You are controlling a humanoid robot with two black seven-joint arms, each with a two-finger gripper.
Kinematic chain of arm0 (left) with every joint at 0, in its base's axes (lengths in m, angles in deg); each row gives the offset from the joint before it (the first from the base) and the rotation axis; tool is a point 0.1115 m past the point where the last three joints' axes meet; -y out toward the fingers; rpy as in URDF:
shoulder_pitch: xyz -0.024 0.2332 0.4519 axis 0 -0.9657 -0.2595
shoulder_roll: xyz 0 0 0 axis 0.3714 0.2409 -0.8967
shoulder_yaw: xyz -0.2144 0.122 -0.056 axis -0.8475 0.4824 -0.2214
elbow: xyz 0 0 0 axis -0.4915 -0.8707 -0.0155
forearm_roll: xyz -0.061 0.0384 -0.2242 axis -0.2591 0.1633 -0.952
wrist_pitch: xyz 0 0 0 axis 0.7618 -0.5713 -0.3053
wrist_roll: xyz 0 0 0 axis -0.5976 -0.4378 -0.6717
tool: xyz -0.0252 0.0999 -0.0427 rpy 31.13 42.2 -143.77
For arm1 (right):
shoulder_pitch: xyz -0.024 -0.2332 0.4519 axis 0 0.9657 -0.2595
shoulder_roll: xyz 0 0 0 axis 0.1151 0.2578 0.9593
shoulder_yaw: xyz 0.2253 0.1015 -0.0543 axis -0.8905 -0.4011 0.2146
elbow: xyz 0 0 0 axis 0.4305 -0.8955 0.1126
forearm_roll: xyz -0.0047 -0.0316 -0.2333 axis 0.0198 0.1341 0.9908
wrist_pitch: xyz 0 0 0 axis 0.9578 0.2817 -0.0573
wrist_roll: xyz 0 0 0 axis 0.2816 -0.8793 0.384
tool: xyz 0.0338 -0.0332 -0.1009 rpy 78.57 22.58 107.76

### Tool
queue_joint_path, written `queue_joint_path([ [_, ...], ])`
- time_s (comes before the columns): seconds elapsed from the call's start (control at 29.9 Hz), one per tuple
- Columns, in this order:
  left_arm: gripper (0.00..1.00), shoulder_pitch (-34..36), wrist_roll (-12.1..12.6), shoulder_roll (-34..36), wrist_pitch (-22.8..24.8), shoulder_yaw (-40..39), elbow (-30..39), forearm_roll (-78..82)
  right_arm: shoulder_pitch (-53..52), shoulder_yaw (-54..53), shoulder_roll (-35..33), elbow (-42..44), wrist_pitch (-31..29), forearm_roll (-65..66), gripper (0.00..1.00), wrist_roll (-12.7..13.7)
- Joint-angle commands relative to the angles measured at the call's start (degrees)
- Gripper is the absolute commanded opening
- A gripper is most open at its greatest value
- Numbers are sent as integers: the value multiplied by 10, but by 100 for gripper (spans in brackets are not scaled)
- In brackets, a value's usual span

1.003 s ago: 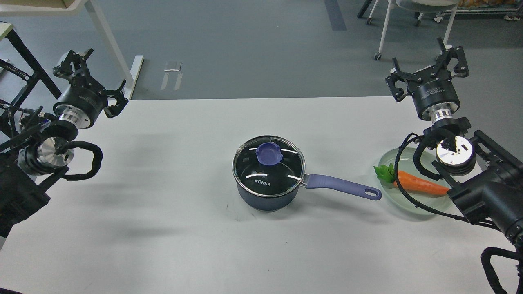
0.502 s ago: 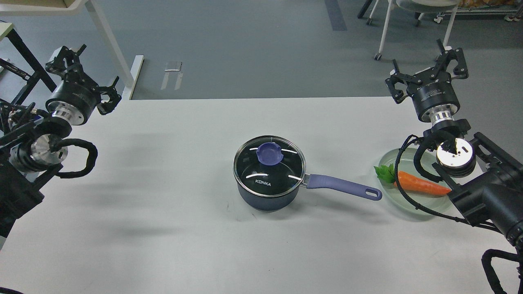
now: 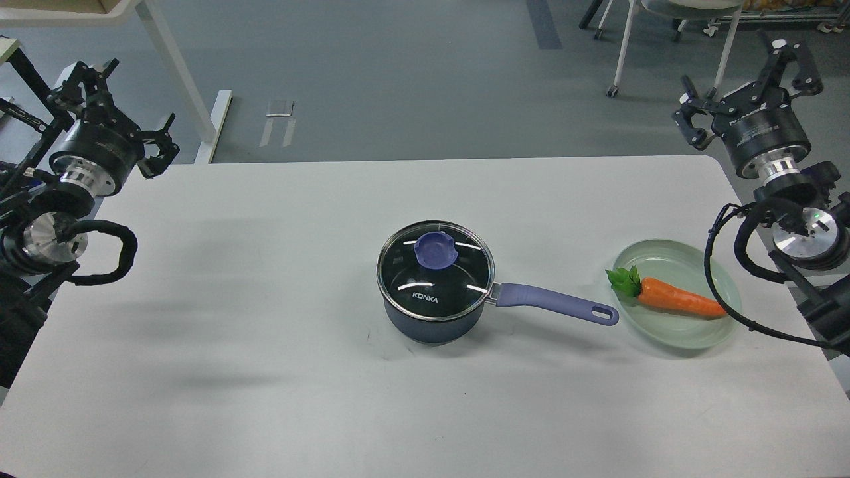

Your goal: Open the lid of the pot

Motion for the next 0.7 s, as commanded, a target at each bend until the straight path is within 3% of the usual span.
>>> queue_joint_path([
  [0.0, 99, -1, -1, 6, 5, 0, 2, 1, -26, 34, -65, -41, 1, 18, 100, -1],
  [0.3, 99, 2, -2, 7, 30, 3, 9, 79, -75, 53, -121, -137, 19, 337, 100, -1],
  [0.54, 99, 2, -2, 7, 27, 3, 62, 155, -92, 55, -137, -259, 17, 740, 100, -4],
  [0.67, 99, 2, -2, 8, 27, 5, 76, 184, -86, 68, -141, -324, 12, 895, 100, -6],
])
